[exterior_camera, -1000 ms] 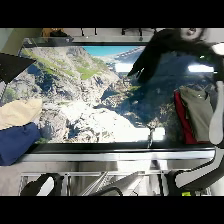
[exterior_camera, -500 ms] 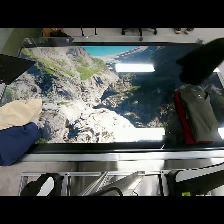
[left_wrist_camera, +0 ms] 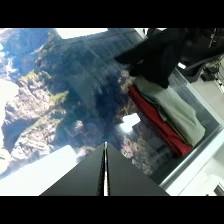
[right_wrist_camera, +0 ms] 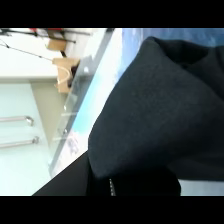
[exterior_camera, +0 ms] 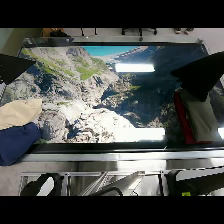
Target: Fold the shirts.
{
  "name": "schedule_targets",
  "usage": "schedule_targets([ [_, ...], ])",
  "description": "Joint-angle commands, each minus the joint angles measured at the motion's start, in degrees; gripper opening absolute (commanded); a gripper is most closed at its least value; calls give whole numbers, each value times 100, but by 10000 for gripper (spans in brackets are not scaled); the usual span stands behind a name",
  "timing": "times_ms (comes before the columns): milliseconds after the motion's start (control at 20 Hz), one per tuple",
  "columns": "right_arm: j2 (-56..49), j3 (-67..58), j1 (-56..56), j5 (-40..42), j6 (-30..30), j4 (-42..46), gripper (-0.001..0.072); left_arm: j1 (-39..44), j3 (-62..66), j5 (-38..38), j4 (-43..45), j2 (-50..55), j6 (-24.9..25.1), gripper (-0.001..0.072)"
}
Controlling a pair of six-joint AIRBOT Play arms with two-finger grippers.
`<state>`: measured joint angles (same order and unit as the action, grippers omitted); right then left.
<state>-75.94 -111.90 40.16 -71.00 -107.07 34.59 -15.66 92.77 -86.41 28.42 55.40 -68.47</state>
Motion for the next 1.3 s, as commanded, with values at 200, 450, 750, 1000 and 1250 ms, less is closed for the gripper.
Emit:
schedule_targets([
  [200,20,-7,59,-229,332,-15,25,2,-2,-76,7,-2,50,23],
  [450,-393,-7,-31,1032,1993,-1825,25,2,-2,144,7,-2,57,23],
  [750,-975,-7,-15,1325,3038,-2870,26,2,-2,334,46,-2,55,23],
  [1000,-872,-7,363,435,2640,-2750,25,2,-2,323,46,-2,55,23],
  [1250,-345,-4,1187,-1290,1029,-1167,25,2,-2,234,46,-2,96,23],
])
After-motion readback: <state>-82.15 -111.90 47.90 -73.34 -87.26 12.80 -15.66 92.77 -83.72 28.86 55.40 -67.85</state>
